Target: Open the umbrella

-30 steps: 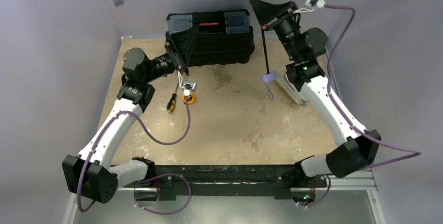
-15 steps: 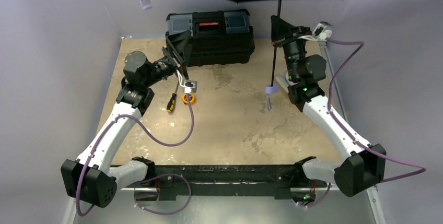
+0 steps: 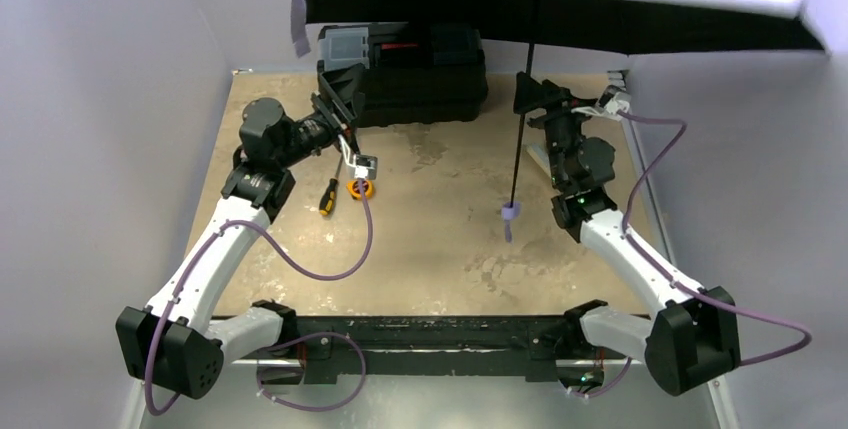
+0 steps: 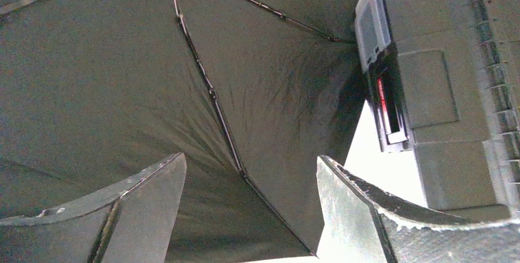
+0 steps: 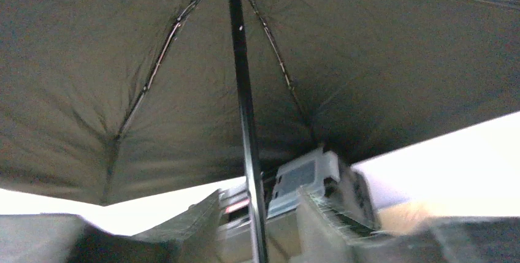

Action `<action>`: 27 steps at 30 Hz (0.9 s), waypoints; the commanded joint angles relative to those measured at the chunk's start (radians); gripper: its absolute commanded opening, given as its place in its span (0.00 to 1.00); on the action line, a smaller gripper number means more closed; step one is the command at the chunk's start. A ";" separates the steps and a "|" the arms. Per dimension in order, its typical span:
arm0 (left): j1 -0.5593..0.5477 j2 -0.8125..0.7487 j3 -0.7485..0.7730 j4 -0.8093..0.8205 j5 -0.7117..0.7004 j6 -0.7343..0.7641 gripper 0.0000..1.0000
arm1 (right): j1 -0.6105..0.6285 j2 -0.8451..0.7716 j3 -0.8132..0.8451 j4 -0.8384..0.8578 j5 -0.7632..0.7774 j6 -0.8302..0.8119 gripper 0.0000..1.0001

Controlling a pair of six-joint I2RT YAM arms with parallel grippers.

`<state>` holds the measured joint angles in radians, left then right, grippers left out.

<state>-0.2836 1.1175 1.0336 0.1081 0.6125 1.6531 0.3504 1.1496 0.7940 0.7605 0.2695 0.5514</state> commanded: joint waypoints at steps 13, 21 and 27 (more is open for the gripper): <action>-0.002 -0.079 -0.021 -0.222 -0.024 -0.133 0.77 | -0.008 -0.252 -0.285 -0.039 -0.157 -0.212 0.99; -0.005 -0.163 -0.053 -0.388 -0.024 -0.239 0.78 | -0.010 -0.242 -0.270 -0.029 -0.290 -0.219 0.99; 0.007 -0.103 0.177 -0.592 -0.173 -0.771 0.88 | -0.008 -0.356 -0.316 -0.142 -0.429 -0.267 0.99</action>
<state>-0.2874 0.9920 1.0519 -0.3588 0.5278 1.2713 0.3447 0.8776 0.4988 0.6716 -0.0414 0.3519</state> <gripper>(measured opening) 0.851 0.987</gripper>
